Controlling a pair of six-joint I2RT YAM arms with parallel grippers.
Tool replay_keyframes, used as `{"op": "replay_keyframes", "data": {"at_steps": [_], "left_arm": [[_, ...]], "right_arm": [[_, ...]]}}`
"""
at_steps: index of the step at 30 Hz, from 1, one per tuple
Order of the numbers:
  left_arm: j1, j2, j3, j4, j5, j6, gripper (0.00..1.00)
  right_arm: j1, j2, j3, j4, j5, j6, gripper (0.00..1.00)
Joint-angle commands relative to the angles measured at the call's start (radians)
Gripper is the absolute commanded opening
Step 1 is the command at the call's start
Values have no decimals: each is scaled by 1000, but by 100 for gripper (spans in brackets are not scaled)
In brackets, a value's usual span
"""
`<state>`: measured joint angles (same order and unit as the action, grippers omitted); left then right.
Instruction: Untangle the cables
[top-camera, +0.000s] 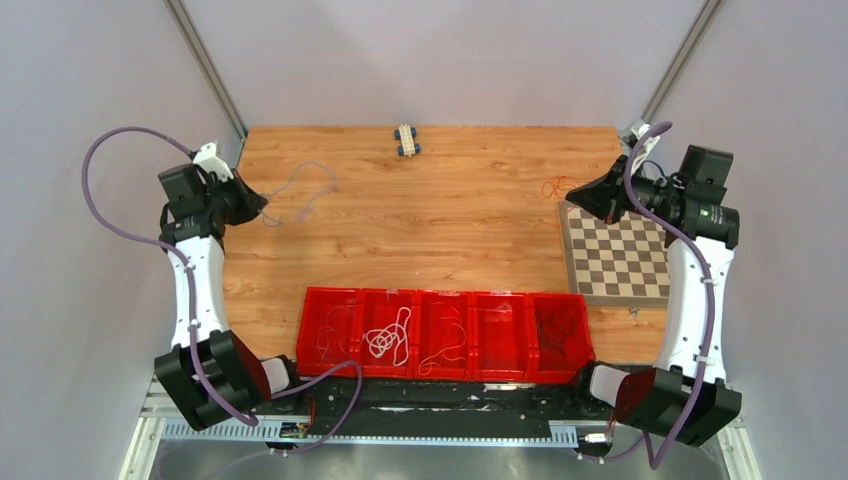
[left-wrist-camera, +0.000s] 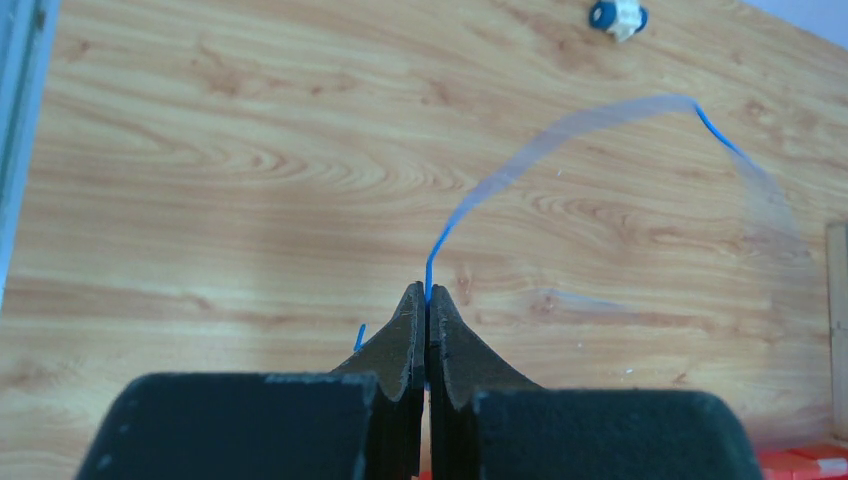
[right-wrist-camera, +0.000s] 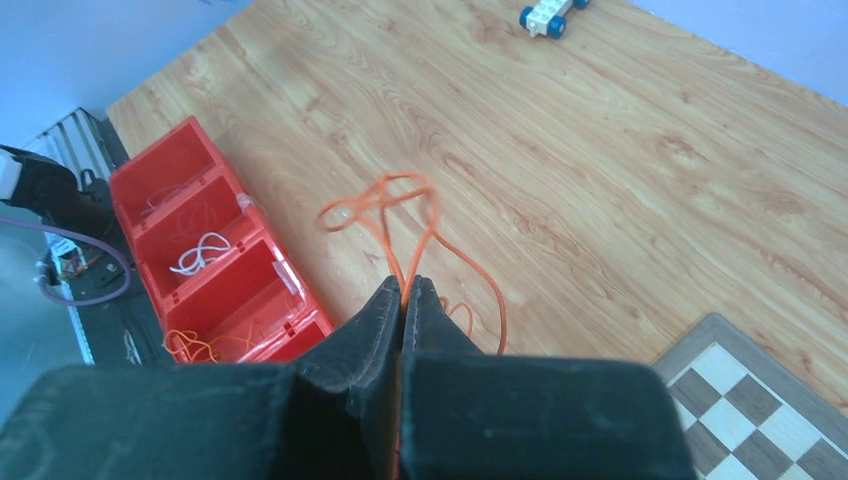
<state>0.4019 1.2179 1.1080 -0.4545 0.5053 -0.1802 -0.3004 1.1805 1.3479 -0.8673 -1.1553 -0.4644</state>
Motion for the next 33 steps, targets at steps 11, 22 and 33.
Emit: {"op": "replay_keyframes", "data": {"at_steps": [11, 22, 33], "left_arm": [[6, 1, -148, -44, 117, 43, 0], [4, -22, -188, -48, 166, 8, 0], [4, -73, -250, -48, 173, 2, 0]], "right_arm": [[157, -104, 57, 36, -152, 191, 0], [610, -201, -115, 160, -26, 295, 0], [1013, -83, -409, 389, 229, 140, 0]]}}
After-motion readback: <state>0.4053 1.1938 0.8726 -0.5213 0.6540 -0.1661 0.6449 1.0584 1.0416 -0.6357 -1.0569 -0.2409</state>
